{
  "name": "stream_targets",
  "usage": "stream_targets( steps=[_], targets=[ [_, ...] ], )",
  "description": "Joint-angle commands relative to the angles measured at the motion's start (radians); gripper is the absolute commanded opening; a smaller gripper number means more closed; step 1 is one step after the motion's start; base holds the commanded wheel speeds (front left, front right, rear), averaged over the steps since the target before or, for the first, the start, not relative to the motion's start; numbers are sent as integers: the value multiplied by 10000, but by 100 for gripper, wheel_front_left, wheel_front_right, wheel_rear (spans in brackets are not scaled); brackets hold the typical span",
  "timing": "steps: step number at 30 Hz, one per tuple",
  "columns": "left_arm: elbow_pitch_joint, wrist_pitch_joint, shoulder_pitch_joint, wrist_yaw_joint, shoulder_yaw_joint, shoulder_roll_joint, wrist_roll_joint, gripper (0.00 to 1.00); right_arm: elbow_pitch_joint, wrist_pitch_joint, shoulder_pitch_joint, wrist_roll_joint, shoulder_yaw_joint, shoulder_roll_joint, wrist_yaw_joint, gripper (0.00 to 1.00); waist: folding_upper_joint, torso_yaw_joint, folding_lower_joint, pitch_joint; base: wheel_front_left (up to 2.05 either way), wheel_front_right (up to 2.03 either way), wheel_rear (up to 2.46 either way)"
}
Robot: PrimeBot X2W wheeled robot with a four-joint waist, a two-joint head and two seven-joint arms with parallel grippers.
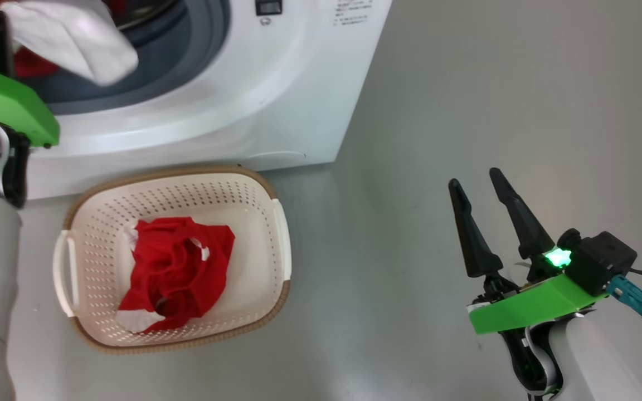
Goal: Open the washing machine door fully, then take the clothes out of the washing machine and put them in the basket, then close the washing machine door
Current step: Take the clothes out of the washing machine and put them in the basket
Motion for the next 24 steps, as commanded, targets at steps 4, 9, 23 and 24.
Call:
stream_targets(
  steps=[4, 9, 23, 24],
  targets=[
    [-1698, -118, 963, -52, 391, 315, -337, 0, -236, -65, 333, -173, -47, 13, 63, 100, 0, 290, 0, -423, 0, 0, 0],
    [-3352, -120, 2174, -55, 599, 155, -605, 0, -262, -65, 530, -295, -326, 13, 63, 100, 0, 447, 0, -678, 0, 0, 0],
    [-7123, -121, 4549, -56, 1265, -288, -892, 0, -361, -65, 886, -551, -710, 13, 63, 100, 0, 796, 0, -956, 0, 0, 0],
    [-7413, -121, 4718, -56, 1316, -336, -894, 0, -366, -65, 901, -571, -727, 13, 63, 100, 0, 819, 0, -959, 0, 0, 0]
  ],
)
